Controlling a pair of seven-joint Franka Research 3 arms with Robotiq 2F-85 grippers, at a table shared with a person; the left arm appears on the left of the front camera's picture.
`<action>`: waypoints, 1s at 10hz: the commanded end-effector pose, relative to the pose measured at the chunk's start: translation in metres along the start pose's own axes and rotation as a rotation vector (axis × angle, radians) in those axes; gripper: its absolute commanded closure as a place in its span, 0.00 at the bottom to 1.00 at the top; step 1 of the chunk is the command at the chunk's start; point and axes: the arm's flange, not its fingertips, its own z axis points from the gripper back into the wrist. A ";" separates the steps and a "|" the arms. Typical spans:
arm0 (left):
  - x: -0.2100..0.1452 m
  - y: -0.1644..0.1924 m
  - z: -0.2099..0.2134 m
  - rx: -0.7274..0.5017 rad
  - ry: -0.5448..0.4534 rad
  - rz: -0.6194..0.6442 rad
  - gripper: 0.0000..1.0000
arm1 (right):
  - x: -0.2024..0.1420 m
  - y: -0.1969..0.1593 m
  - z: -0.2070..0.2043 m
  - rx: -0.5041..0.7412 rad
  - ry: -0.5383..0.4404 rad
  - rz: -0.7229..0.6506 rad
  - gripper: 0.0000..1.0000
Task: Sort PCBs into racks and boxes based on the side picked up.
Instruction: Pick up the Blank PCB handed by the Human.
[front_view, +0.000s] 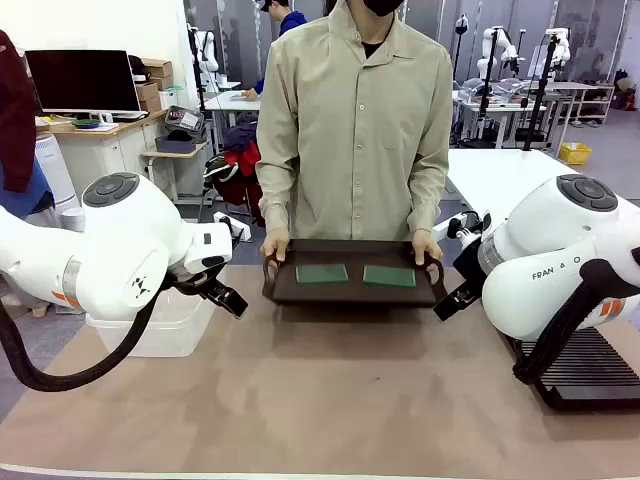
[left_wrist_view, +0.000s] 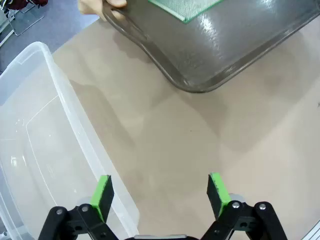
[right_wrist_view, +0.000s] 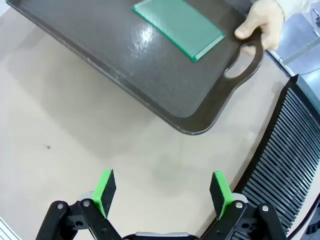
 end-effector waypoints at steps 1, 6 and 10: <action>0.000 0.000 0.000 0.000 0.000 0.000 0.00 | 0.000 0.000 0.000 0.000 0.000 0.000 0.00; 0.000 0.000 0.000 0.000 0.000 0.000 0.00 | 0.000 0.000 0.000 0.000 0.000 0.000 0.00; 0.000 0.000 0.000 0.000 0.000 0.000 0.00 | 0.000 0.000 0.000 0.000 0.000 0.000 0.00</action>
